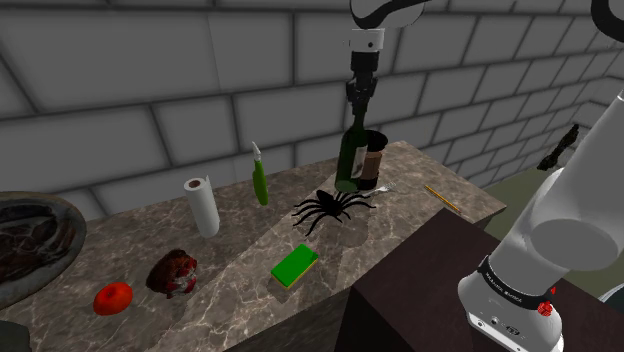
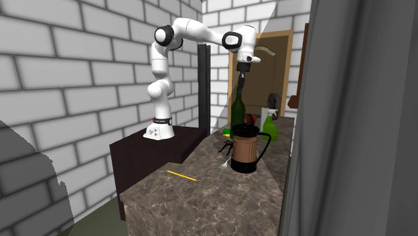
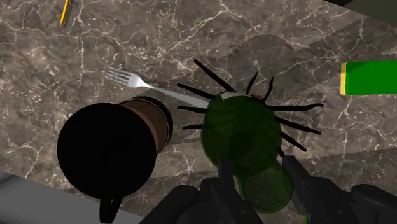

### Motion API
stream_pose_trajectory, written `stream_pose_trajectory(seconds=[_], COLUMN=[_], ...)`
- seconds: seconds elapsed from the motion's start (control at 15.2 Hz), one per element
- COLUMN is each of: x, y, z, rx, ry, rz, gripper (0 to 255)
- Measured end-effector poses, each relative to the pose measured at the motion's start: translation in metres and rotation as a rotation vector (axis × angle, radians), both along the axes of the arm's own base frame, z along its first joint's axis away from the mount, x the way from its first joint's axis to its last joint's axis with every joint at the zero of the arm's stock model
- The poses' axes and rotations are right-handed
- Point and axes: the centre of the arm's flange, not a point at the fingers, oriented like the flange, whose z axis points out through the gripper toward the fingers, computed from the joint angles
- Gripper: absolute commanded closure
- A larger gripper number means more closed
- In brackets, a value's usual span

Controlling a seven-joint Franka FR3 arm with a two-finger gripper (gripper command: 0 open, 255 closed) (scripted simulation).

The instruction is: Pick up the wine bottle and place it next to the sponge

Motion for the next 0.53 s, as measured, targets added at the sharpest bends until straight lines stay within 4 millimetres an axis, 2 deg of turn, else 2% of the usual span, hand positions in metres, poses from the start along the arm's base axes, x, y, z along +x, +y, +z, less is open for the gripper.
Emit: stream_pose_trajectory(seconds=[0.53], x=[0.004], y=[0.106], z=[0.0], rx=[0.0], ry=[0.0], rz=[0.0], gripper=[255])
